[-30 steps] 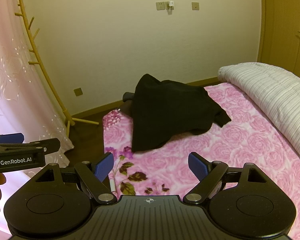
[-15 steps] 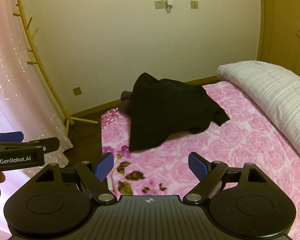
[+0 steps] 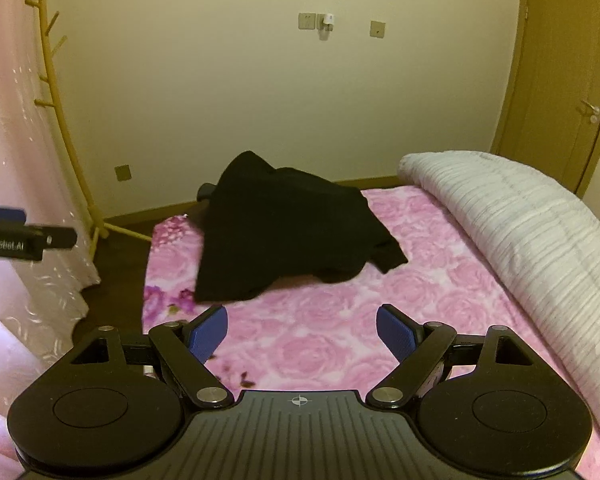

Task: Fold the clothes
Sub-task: 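Grasp the black garment with the left tool while the right tool grasps it too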

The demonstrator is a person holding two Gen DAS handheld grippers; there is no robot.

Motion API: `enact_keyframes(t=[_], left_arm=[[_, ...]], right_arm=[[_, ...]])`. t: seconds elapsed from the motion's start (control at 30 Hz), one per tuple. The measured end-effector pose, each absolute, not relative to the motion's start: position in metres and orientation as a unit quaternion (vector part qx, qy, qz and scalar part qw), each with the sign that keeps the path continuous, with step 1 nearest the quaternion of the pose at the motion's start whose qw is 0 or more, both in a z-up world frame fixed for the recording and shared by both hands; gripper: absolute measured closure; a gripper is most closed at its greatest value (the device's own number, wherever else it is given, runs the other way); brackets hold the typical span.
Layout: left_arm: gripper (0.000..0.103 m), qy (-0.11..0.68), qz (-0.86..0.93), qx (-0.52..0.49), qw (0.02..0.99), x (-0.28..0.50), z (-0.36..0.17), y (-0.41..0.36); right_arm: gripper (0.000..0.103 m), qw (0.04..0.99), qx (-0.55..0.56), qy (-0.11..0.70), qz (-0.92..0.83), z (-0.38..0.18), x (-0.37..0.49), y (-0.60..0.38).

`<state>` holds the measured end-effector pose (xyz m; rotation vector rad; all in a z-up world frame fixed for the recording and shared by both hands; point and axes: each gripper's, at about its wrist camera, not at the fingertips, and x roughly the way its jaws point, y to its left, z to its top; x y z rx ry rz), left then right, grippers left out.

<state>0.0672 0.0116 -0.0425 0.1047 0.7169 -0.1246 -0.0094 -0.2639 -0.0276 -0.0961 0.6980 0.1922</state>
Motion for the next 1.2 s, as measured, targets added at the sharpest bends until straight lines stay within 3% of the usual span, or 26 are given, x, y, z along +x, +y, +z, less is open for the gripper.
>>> enact_keyframes(t=[0.47, 0.9, 1.03, 1.07, 1.1, 1.13, 1.17, 1.2], left_arm=[[0.008, 0.381, -0.226, 0.138, 0.886, 0.337, -0.147, 0.056], [0.010, 0.448, -0.294, 0.041, 0.843, 0.554, -0.231, 0.034], [0.035, 0.444, -0.318, 0.073, 0.834, 0.576, -0.240, 0.009], [0.038, 0.448, -0.322, 0.079, 0.831, 0.580, -0.242, 0.004], [0.050, 0.449, -0.323, 0.084, 0.829, 0.580, -0.243, 0.001], [0.065, 0.450, -0.323, 0.089, 0.827, 0.579, -0.243, -0.002], [0.073, 0.447, -0.325, 0.098, 0.827, 0.579, -0.242, -0.005], [0.091, 0.439, -0.327, 0.109, 0.830, 0.577, -0.239, -0.007]], right_arm=[[0.018, 0.895, -0.154, 0.391, 0.152, -0.148, 0.175, -0.144], [0.018, 0.877, -0.148, 0.422, 0.175, -0.272, 0.312, -0.059], [0.019, 0.872, -0.159, 0.433, 0.167, -0.287, 0.332, -0.053], [0.025, 0.871, -0.160, 0.436, 0.164, -0.288, 0.335, -0.054], [0.044, 0.869, -0.162, 0.440, 0.160, -0.285, 0.337, -0.058], [0.056, 0.867, -0.163, 0.444, 0.156, -0.282, 0.338, -0.062], [0.075, 0.865, -0.165, 0.448, 0.153, -0.279, 0.340, -0.065], [0.090, 0.864, -0.166, 0.452, 0.149, -0.276, 0.342, -0.069]])
